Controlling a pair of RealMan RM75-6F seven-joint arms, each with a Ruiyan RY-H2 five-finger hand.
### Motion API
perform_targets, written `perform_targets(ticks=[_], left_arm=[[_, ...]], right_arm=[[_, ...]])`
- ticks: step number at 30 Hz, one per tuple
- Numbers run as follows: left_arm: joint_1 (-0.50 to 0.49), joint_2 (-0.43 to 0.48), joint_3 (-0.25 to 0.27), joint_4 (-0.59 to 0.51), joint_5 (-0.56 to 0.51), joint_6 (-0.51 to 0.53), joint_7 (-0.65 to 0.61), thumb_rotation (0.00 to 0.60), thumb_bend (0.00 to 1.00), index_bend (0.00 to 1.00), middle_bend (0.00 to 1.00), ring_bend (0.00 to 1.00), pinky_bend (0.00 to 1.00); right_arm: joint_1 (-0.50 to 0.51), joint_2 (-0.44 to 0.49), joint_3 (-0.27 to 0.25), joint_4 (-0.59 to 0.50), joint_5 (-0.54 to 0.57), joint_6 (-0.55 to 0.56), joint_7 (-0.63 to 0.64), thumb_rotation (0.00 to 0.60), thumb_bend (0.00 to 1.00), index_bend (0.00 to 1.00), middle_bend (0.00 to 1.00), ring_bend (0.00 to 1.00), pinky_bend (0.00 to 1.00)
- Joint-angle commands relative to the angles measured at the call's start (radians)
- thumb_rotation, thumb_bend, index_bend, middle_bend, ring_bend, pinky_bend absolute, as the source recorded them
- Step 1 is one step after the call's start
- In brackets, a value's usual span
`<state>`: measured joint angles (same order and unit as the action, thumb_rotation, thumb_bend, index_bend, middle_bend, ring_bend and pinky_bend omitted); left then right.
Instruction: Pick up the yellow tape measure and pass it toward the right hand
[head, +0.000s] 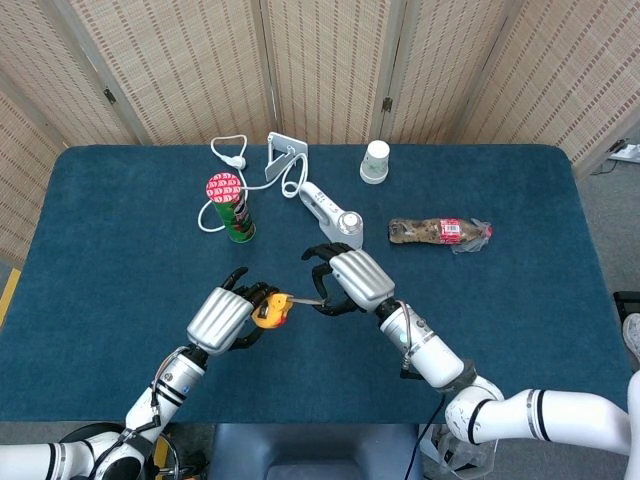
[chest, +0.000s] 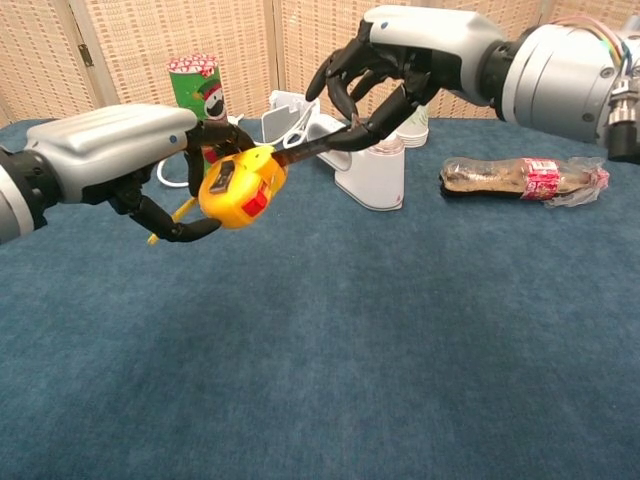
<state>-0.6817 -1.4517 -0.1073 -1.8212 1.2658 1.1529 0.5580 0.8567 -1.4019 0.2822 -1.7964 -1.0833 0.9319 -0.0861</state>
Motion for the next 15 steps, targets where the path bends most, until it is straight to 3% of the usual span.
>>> perform_targets(ticks=[1, 15], left_arm=[[0.002, -0.003, 0.002, 0.012, 0.008, 0.003, -0.003, 0.6, 0.41, 0.49, 0.51, 0.47, 0.14], [0.026, -0.007, 0.046, 0.21, 0.081, -0.014, -0.106, 0.6, 0.41, 0.5, 0.52, 0.47, 0.13]], right_arm=[[0.001, 0.004, -0.001, 0.0, 0.002, -0.003, 0.0, 0.6, 0.48, 0.72, 0.27, 0.19, 0.18], [-0.06, 0.13, -0.023, -0.088, -0.025, 0.004, 0.046, 0.6, 0.49, 0.72, 0.28, 0.19, 0.18]])
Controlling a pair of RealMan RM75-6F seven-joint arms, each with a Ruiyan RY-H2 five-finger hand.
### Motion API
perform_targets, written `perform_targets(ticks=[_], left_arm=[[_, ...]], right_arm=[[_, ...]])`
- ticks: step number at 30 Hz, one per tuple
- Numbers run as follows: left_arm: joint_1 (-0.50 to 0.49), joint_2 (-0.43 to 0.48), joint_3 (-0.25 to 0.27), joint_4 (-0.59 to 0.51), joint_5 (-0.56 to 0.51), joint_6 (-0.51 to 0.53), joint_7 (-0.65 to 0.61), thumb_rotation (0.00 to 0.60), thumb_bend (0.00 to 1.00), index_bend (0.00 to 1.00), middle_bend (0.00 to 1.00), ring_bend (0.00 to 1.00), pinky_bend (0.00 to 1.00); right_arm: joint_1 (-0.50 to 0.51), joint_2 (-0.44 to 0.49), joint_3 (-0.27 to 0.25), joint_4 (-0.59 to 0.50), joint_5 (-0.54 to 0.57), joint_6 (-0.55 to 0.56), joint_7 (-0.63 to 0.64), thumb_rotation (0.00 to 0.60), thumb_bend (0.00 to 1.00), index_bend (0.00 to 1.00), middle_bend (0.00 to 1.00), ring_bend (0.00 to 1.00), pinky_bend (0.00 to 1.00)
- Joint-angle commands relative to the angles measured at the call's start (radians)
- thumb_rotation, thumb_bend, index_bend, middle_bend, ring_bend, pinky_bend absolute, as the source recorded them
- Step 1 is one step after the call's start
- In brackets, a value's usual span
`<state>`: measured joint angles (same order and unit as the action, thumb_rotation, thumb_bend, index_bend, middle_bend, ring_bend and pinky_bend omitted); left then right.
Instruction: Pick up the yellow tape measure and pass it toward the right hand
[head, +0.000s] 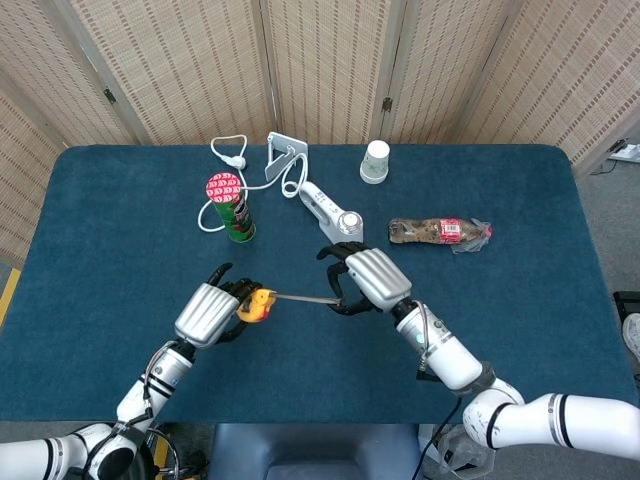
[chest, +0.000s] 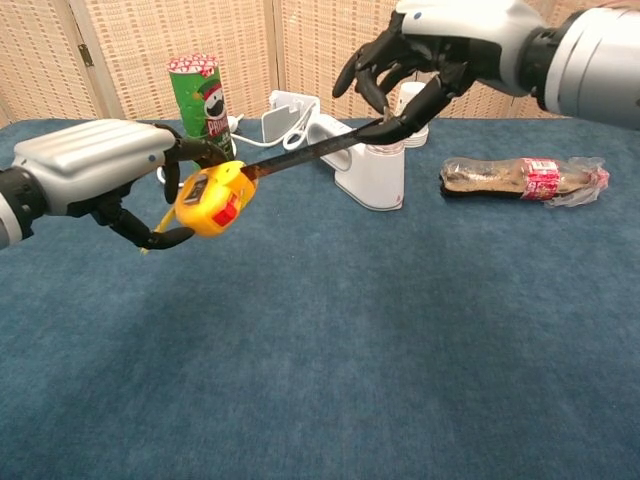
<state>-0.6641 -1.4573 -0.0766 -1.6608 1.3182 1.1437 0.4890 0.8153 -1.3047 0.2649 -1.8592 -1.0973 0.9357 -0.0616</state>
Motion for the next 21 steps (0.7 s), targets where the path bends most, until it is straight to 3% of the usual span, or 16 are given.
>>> perform_targets(ticks=[1, 9, 21], left_arm=[[0.011, -0.001, 0.02, 0.07, 0.038, -0.004, -0.047, 0.6, 0.41, 0.5, 0.52, 0.47, 0.13], [0.034, 0.002, 0.042, 0.196, 0.076, -0.008, -0.133, 0.6, 0.41, 0.5, 0.52, 0.47, 0.13], [0.053, -0.006, 0.043, 0.285, 0.063, -0.04, -0.179, 0.6, 0.41, 0.5, 0.52, 0.47, 0.13]], right_arm=[[-0.025, 0.046, -0.007, -0.033, -0.016, 0.003, 0.027, 0.6, 0.49, 0.72, 0.28, 0.19, 0.18], [-0.088, 0.174, -0.007, -0.117, -0.074, 0.023, 0.108, 0.6, 0.49, 0.72, 0.27, 0.19, 0.18], [-0.2, 0.368, -0.006, -0.217, -0.199, 0.088, 0.264, 0.6, 0.49, 0.72, 0.28, 0.19, 0.18]])
